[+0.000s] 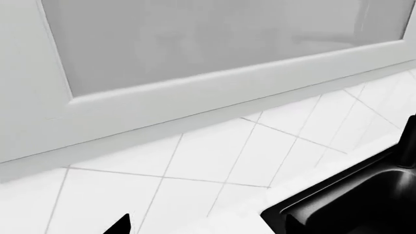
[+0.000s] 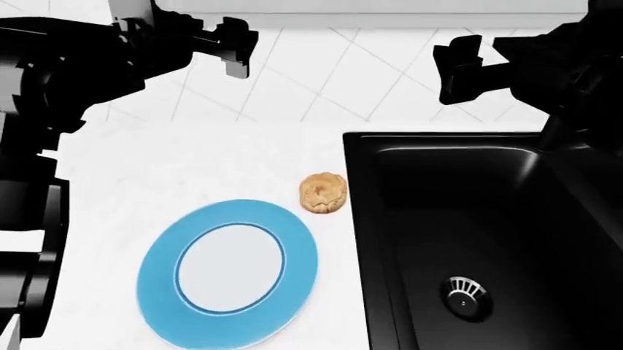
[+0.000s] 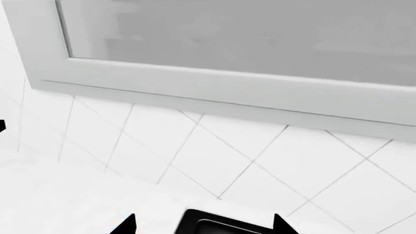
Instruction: Place the pastries on the plates.
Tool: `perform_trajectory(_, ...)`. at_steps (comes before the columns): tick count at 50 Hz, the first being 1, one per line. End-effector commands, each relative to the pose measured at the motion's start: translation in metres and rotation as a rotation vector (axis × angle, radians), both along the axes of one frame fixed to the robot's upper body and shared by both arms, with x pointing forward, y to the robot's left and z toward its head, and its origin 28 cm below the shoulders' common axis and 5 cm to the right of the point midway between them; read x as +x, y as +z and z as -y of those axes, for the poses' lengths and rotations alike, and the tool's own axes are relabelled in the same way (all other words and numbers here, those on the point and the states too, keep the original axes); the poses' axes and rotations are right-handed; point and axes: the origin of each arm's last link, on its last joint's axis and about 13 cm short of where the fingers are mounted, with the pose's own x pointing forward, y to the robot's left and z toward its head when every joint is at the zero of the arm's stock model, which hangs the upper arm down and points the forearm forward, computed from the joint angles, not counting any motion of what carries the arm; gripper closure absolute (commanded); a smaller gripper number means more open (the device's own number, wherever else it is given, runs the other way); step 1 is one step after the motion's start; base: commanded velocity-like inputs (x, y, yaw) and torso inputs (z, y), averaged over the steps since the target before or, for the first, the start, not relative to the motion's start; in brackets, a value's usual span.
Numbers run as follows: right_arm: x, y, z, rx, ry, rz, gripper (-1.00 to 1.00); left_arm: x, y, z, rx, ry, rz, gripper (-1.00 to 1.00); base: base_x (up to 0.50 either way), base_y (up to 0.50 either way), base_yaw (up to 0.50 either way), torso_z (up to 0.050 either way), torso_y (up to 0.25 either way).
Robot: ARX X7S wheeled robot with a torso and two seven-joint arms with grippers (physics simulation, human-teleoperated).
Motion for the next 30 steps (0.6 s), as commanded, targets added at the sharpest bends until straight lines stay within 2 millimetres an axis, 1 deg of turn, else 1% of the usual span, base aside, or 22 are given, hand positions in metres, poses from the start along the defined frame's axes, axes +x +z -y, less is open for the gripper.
perform_trajectory(1,0.001,-0.003,0.001,-0.003,-0.014,-0.001,-1.00,0.001,0.000,0.000,0.005,-0.006,-0.003,-1.00,0.16,0.00,0.00,0.000,0.000)
perform_trajectory(4,0.000,-0.003,0.001,0.009,-0.021,-0.010,-1.00,0.003,-0.001,0.001,0.009,-0.015,-0.011,-1.00,0.07,0.00,0.00,0.000,0.000)
perform_trajectory(6,-0.002,-0.002,0.001,-0.021,-0.011,-0.003,-1.00,0.004,0.001,0.001,0.010,-0.018,-0.007,-1.00,0.00,0.00,0.00,0.000,0.000)
perform_trajectory(8,-0.001,-0.002,0.001,0.015,-0.023,-0.007,-1.00,0.004,0.000,0.004,0.014,-0.026,-0.011,-1.00,0.00,0.00,0.00,0.000,0.000)
perform_trajectory(12,-0.001,0.002,0.003,0.023,-0.041,0.000,-1.00,0.004,0.000,0.009,0.043,-0.075,-0.044,-1.00,0.00,0.00,0.00,0.000,0.000)
perform_trajectory(13,0.000,0.003,0.003,0.026,-0.045,0.002,-1.00,0.006,0.001,0.014,0.051,-0.094,-0.057,-1.00,0.00,0.00,0.00,0.000,0.000)
perform_trajectory(15,0.000,0.005,0.003,0.026,-0.046,0.002,-1.00,0.010,0.002,0.015,0.076,-0.106,-0.068,-1.00,0.00,0.00,0.00,0.000,0.000)
perform_trajectory(17,0.000,0.006,0.003,0.025,-0.050,0.004,-1.00,0.015,0.002,0.019,0.085,-0.152,-0.115,-1.00,0.00,0.00,0.00,0.000,0.000)
perform_trajectory(22,0.001,0.006,0.003,0.027,-0.050,0.005,-1.00,0.022,0.006,0.024,0.118,-0.215,-0.137,-1.00,0.00,0.00,0.00,0.000,0.000)
perform_trajectory(27,0.003,0.004,0.002,0.030,-0.050,-0.008,-1.00,0.029,-0.006,0.031,0.149,-0.266,-0.183,-1.00,0.00,0.00,0.00,0.000,0.000)
perform_trajectory(30,0.004,0.004,0.002,0.031,-0.052,-0.007,-1.00,0.029,-0.010,0.035,0.167,-0.294,-0.201,-1.00,0.00,0.00,0.00,0.000,0.000)
